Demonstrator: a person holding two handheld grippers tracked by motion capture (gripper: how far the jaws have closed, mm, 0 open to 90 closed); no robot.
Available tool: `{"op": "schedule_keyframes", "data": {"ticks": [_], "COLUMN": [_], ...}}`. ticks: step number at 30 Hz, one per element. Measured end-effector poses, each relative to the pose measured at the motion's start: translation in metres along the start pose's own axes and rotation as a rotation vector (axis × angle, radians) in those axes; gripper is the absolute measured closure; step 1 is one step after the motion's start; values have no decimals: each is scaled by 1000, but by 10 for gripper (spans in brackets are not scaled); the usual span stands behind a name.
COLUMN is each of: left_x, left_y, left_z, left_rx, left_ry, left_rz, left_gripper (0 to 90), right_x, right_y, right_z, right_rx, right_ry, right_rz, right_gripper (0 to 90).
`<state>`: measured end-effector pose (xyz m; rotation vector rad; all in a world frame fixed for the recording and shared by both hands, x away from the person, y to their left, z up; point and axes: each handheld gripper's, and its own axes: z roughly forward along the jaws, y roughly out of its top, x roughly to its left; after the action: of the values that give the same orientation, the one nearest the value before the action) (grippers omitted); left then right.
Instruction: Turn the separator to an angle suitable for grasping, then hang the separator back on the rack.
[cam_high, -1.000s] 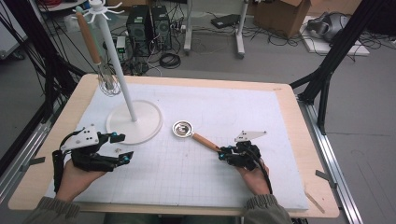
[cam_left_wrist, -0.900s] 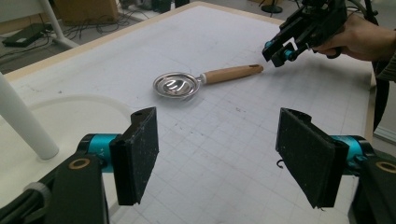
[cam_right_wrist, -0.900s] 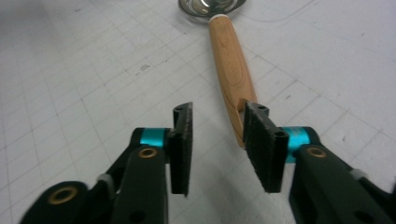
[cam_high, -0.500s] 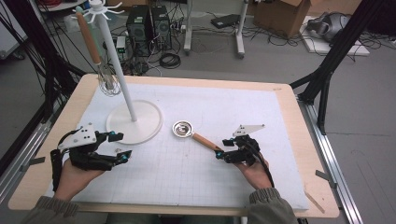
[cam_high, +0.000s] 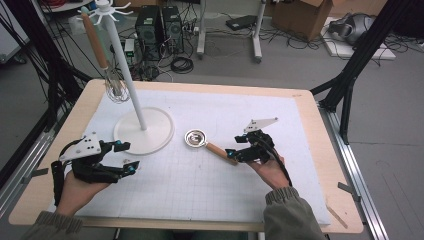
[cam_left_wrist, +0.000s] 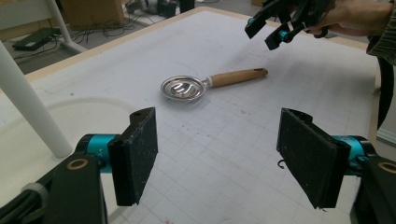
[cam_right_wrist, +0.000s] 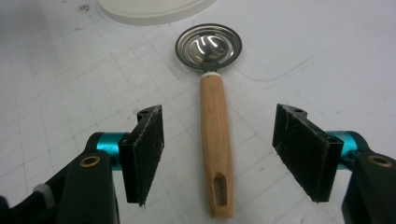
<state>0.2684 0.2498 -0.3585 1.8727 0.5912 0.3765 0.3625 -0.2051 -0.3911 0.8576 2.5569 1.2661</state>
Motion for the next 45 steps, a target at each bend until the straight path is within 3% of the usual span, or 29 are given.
{"op": "schedule_keyframes", "data": {"ticks": [7, 17, 28, 45], "left_x": [0, 1, 1, 1], "left_y": [1, 4, 6, 6], "left_z": [1, 3, 2, 1], "left_rx": [-7, -9, -21, -17], "left_ry": [-6, -10, -12, -5], "left_rz": [1, 6, 7, 10], "left_gripper": [295, 293, 293, 293], "right_x": [1, -4, -5, -6], "right_y": [13, 11, 9, 4], "right_z": [10, 28, 52, 64], "right_rx": [28, 79, 140, 222], "right_ry": [18, 32, 41, 27], "right_rz": [-23, -18, -27, -43], "right_gripper": [334, 344, 469, 636]}}
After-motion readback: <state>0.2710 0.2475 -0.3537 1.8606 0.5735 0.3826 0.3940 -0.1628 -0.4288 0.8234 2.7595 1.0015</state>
